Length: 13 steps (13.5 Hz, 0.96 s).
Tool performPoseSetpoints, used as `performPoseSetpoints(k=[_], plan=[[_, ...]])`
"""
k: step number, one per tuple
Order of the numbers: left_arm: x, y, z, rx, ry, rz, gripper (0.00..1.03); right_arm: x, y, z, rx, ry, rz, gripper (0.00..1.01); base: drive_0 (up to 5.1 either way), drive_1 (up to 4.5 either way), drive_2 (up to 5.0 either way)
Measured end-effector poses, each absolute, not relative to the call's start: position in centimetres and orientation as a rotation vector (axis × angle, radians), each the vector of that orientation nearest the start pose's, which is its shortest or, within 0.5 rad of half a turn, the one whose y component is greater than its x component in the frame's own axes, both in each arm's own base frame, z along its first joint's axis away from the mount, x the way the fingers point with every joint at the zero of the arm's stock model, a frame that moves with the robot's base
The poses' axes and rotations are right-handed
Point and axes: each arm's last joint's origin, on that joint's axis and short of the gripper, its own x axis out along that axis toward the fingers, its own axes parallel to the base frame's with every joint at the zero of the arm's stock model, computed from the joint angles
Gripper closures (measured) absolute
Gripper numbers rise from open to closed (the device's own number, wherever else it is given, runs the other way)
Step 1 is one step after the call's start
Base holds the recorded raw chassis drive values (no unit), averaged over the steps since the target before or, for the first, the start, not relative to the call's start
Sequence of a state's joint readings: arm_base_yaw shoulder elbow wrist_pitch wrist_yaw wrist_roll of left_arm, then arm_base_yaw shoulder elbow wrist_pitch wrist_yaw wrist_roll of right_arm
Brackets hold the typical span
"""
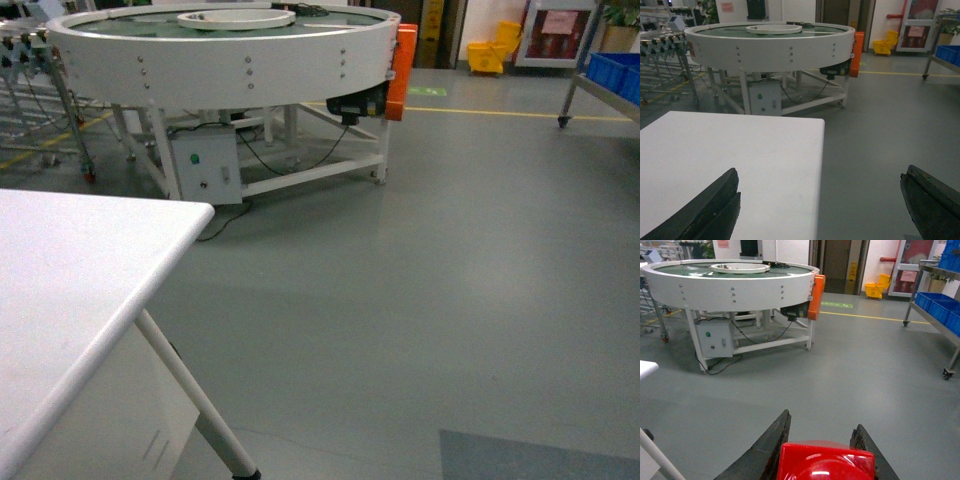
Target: Pick red block from blue box to shelf
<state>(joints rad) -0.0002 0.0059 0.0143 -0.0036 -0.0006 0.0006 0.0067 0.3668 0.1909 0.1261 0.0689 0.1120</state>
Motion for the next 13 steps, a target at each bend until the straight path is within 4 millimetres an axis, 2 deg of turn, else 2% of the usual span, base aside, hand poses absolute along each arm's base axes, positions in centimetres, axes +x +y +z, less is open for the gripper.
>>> performPoseSetpoints(k=[3,8,13], plan=[[9.72,0.0,16.77,0.001,-0.006,0.003,0.05,12.16,-0.11,20.98,0.11,0.044,-0.063,0.73,2.6,-5.82,-2.3],[9.72,-0.01,16.75,0.001,-0.004,0.0,0.05,12.16,-0.13,20.97,0.11,0.045,-0.068,0.73,-1.5,-1.51,-1.5],[9.72,-0.01,16.75,0.001,-0.004,0.0,0.05,12.16,-0.12,20.95,0.11,0.047,-0.066,0.73,1.3,-0.04,-6.8]])
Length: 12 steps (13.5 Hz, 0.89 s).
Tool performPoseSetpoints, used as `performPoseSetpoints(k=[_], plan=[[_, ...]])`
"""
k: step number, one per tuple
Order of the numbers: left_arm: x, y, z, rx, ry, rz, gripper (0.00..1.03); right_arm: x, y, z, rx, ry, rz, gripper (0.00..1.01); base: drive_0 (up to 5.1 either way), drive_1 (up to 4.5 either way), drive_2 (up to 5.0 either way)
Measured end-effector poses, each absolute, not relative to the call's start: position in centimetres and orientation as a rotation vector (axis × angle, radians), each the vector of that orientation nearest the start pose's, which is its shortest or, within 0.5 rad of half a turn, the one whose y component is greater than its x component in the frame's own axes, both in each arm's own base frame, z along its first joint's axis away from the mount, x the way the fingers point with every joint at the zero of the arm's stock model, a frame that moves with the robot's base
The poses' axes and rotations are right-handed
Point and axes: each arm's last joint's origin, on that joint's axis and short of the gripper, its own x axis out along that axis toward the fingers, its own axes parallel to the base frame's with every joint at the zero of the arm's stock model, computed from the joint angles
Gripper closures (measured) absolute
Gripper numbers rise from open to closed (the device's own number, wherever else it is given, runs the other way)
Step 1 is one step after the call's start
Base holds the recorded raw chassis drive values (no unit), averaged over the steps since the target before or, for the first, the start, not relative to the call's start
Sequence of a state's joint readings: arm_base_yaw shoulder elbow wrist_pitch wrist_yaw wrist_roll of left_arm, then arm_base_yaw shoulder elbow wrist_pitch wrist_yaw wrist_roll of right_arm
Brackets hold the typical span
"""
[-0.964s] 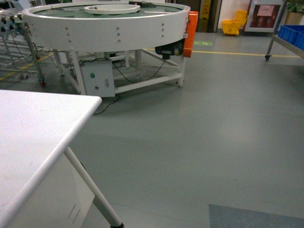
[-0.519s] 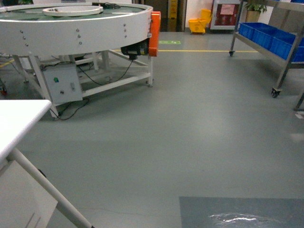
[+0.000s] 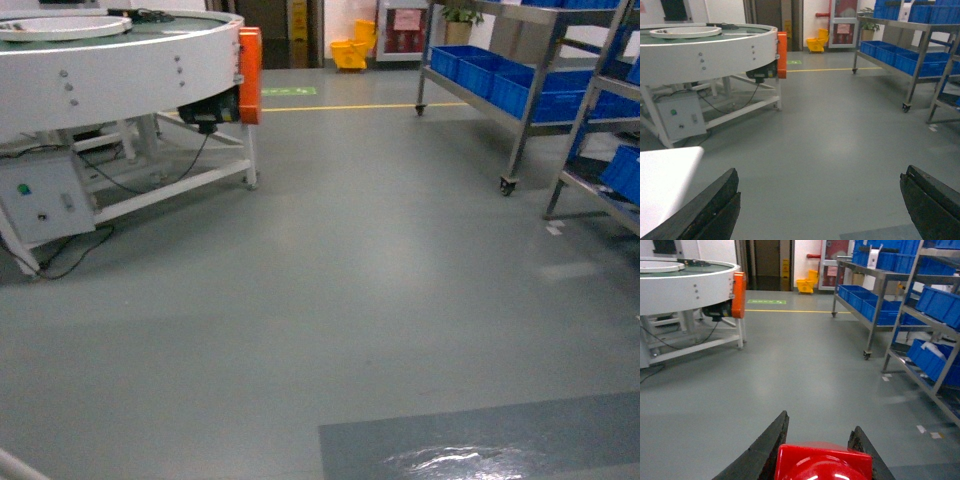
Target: Pick red block from blue box to shelf
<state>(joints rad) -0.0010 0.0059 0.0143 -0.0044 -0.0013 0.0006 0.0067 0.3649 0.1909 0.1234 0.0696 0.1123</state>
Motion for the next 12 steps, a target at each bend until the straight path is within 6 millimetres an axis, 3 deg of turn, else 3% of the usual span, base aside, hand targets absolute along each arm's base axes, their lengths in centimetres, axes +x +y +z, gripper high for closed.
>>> performPoseSetpoints(k=[3,12], plan=[[9.72,-0.01,16.77,0.001,-0.006,0.0,0.05,12.16,-0.12,20.95,0.11,0.047,-0.066,0.73,1.3,0.27,-6.6],[9.72,0.0,16.75,0.001,-0.004,0.0,0.05,12.16,-0.12,20.96,0.11,0.046,-0.066,0.73,-1.5,2.58,-5.5]])
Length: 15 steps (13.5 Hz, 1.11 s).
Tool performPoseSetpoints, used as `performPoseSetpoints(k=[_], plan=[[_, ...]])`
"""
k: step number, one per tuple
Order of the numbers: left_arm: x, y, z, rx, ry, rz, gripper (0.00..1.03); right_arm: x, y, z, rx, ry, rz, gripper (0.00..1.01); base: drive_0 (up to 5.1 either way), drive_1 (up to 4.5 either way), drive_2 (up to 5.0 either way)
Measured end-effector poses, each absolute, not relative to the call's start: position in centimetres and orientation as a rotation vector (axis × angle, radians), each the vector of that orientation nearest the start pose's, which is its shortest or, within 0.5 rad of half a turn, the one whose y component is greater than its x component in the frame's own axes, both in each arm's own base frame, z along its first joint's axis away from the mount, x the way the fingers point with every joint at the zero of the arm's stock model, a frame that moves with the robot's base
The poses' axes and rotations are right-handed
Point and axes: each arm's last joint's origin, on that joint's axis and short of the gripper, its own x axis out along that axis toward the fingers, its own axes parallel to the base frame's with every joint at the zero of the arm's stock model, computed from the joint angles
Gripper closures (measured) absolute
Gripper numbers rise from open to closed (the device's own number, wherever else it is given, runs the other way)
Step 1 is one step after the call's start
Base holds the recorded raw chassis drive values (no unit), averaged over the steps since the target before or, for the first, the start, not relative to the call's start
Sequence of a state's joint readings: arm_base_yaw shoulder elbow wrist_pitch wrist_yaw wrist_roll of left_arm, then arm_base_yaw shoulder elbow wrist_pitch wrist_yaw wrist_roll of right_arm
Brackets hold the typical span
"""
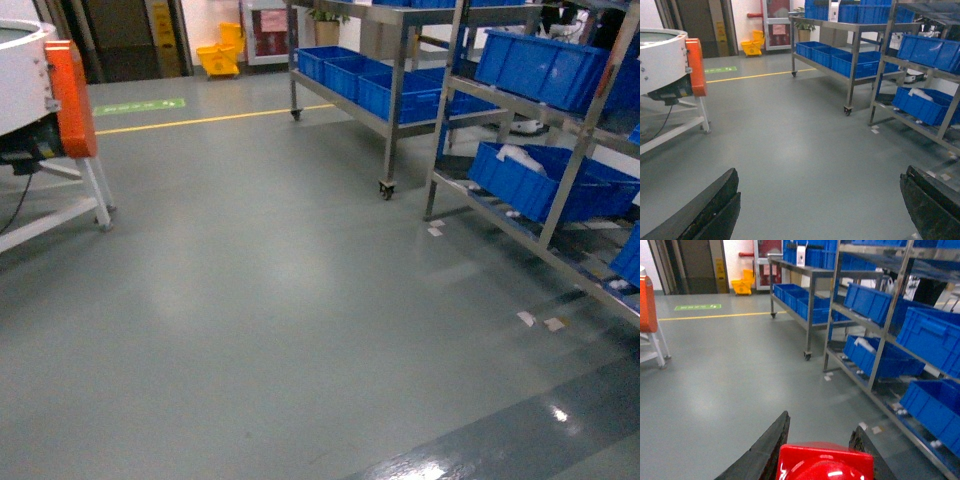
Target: Pick red block from blue box to shelf
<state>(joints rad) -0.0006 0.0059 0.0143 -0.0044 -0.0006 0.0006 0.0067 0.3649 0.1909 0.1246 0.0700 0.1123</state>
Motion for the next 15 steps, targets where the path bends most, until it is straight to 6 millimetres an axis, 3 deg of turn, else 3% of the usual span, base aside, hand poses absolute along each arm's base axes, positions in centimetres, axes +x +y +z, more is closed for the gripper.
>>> performPoseSetpoints(k=[5,11,15], plan=[[9.72,0.0,16.79,0.001,-0.008,0.001,0.05,12.17,-0.12,20.94,0.11,0.048,-0.067,0.73,-1.6,2.47,-5.7],[9.72,0.0,16.75,0.001,-0.004,0.0,0.05,12.16,-0.12,20.98,0.11,0.044,-0.066,0.73,-1.5,-1.5,-1.5],[9.72,0.0,16.76,0.001,-0.005,0.0,0.05,12.15,-0.12,20.97,0.11,0.045,-0.066,0.73,-1.5,2.33,-5.3]])
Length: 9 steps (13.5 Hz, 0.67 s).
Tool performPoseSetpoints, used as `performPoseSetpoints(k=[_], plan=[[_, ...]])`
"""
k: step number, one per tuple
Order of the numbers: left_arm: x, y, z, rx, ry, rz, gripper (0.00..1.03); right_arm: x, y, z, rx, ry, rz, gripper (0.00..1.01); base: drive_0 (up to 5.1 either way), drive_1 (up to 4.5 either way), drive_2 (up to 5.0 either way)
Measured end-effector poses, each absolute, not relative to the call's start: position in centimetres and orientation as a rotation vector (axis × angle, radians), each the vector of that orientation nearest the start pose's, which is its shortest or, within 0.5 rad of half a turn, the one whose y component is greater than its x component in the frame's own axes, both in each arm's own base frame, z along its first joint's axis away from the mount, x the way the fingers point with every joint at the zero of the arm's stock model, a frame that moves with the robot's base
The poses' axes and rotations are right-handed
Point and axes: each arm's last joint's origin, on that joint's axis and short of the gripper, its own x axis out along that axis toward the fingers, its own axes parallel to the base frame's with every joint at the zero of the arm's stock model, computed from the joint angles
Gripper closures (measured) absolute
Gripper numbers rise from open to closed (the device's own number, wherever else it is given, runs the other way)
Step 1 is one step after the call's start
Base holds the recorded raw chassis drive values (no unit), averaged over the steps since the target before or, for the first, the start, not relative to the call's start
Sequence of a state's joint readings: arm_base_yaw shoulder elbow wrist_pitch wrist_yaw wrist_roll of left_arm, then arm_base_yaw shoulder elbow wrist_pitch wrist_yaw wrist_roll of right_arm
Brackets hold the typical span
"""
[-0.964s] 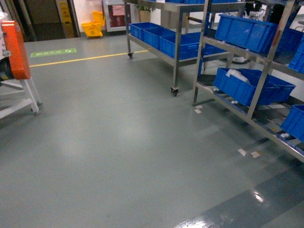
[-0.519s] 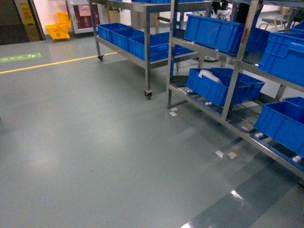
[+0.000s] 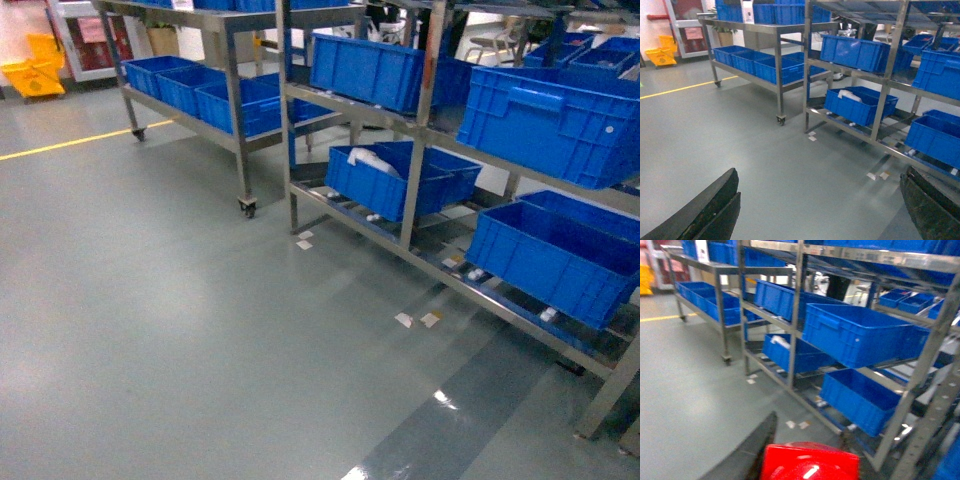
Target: Pick red block from blue box to shelf
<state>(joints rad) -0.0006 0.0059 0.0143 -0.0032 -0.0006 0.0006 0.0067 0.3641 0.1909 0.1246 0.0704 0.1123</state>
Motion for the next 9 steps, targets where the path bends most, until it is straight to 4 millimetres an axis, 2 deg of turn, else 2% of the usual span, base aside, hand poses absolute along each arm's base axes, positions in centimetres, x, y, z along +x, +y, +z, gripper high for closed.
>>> performPoseSetpoints(k=[9], plan=[[9.72,-0.01,16.78,0.001,-0.007,0.0,0.05,12.15,-0.12,21.02,0.111,0.04,-0.066,0.73,0.1,4.19,-3.9]])
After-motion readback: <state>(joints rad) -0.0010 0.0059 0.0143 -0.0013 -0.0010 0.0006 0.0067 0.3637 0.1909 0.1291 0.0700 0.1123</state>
